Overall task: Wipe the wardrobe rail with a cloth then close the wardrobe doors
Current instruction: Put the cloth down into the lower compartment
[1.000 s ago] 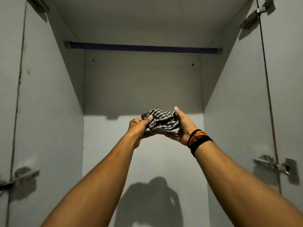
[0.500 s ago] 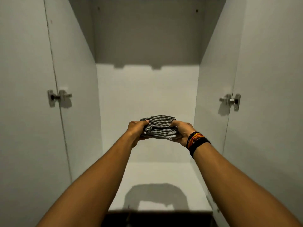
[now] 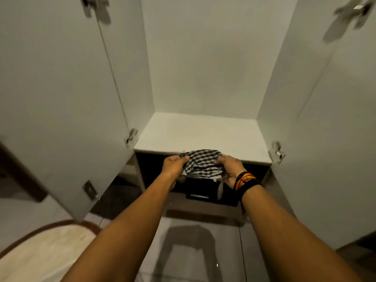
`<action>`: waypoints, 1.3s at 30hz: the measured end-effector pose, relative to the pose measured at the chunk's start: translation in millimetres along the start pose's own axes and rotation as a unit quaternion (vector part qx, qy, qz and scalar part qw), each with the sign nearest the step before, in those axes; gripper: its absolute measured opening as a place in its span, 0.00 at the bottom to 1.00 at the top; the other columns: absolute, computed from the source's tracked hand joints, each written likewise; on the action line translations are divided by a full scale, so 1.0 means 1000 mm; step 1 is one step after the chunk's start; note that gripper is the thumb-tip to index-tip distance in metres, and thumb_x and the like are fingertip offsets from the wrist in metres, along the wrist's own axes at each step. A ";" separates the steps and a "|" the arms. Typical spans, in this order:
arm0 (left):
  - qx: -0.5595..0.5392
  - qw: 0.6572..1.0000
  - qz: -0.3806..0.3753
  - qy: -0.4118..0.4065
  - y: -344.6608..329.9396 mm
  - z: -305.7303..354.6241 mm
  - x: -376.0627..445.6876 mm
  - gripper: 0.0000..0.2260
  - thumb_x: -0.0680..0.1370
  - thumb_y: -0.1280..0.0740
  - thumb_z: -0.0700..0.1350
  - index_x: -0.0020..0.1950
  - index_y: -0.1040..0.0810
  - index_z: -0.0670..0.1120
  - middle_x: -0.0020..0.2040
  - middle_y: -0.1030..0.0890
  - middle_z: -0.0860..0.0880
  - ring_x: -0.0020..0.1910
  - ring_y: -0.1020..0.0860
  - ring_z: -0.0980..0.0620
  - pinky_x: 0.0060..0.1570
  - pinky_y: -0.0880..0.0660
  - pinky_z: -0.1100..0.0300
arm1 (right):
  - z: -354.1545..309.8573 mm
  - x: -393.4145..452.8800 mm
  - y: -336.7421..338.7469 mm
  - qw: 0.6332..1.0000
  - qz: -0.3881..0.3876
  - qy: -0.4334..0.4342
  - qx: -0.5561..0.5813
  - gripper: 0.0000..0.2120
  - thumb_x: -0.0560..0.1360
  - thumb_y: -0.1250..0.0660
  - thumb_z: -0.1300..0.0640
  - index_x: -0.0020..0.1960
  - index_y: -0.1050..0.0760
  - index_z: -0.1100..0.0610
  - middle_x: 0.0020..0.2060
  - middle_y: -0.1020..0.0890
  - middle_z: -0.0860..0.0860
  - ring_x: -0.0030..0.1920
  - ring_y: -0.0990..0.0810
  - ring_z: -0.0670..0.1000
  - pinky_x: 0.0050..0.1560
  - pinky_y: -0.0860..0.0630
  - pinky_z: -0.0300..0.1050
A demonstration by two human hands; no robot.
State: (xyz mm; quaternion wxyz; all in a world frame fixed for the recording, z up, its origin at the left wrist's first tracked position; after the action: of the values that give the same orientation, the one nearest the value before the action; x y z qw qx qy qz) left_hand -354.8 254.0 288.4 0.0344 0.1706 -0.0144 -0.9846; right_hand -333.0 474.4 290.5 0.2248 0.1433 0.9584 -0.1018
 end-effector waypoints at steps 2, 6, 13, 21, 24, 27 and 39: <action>0.007 1.000 0.012 0.019 0.023 -0.045 -0.006 0.16 0.79 0.27 0.42 0.32 0.24 0.42 0.31 0.18 0.45 0.31 0.21 0.49 0.36 0.21 0.59 | 0.046 0.000 -0.013 1.000 -0.010 -0.022 -0.006 0.13 0.70 0.36 0.71 0.50 0.18 0.60 0.47 0.16 0.60 0.44 0.16 0.62 0.46 0.19 0.55; 0.000 0.997 0.039 0.071 0.094 -0.150 -0.023 0.12 0.78 0.27 0.46 0.48 0.17 0.35 0.45 0.14 0.36 0.45 0.16 0.43 0.52 0.18 0.44 | 0.156 -0.013 -0.055 0.996 -0.004 -0.077 -0.039 0.16 0.71 0.35 0.70 0.56 0.17 0.60 0.53 0.15 0.62 0.54 0.16 0.64 0.56 0.19 0.64; -0.005 0.970 0.167 0.178 0.272 -0.310 -0.086 0.08 0.75 0.24 0.44 0.37 0.20 0.47 0.50 0.13 0.39 0.46 0.15 0.42 0.57 0.18 0.47 | 0.337 -0.075 -0.172 0.978 -0.040 -0.169 -0.117 0.07 0.71 0.32 0.68 0.45 0.19 0.58 0.43 0.16 0.58 0.43 0.18 0.57 0.48 0.20 0.54; -0.019 0.918 0.245 0.311 0.426 -0.456 -0.170 0.30 0.81 0.40 0.64 0.70 0.22 0.41 0.65 0.19 0.40 0.62 0.20 0.39 0.67 0.24 0.42 | 0.525 -0.137 -0.308 0.944 -0.137 -0.228 -0.194 0.25 0.67 0.29 0.60 0.64 0.21 0.57 0.46 0.14 0.55 0.45 0.15 0.56 0.51 0.16 0.51; -0.036 0.913 0.240 0.328 0.441 -0.486 -0.180 0.30 0.84 0.45 0.62 0.74 0.26 0.40 0.70 0.22 0.39 0.66 0.22 0.39 0.70 0.27 0.44 | 0.575 -0.141 -0.329 0.928 -0.153 -0.254 -0.226 0.21 0.70 0.29 0.58 0.63 0.23 0.62 0.49 0.14 0.58 0.49 0.15 0.57 0.55 0.17 0.54; -0.034 0.913 0.226 0.338 0.443 -0.504 -0.181 0.29 0.85 0.48 0.60 0.76 0.29 0.40 0.73 0.25 0.39 0.70 0.25 0.39 0.72 0.29 0.45 | 0.603 -0.141 -0.339 0.907 -0.173 -0.278 -0.265 0.19 0.75 0.30 0.56 0.62 0.24 0.65 0.54 0.16 0.59 0.49 0.16 0.57 0.47 0.17 0.47; 0.615 0.763 0.074 -0.184 0.353 -0.390 -0.146 0.27 0.86 0.47 0.48 0.83 0.46 0.40 0.84 0.50 0.40 0.84 0.53 0.42 0.80 0.47 0.41 | 0.486 -0.149 -0.306 0.682 -0.181 0.335 -0.624 0.30 0.81 0.46 0.55 0.81 0.51 0.58 0.82 0.51 0.58 0.81 0.54 0.56 0.80 0.51 0.58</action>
State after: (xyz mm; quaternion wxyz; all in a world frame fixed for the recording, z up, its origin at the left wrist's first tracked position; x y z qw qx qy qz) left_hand -64.1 -93.7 -15.7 -0.0084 -0.0306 -0.6355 -0.7714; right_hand -107.5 26.7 -27.8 -0.0970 -0.1821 0.8188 0.5357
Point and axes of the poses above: each hand's wrist, its own x-axis towards the middle knuckle, its own y-axis out of the back of the hand, z = x × y, the point moved 8 cm from there along x, towards the middle knuckle
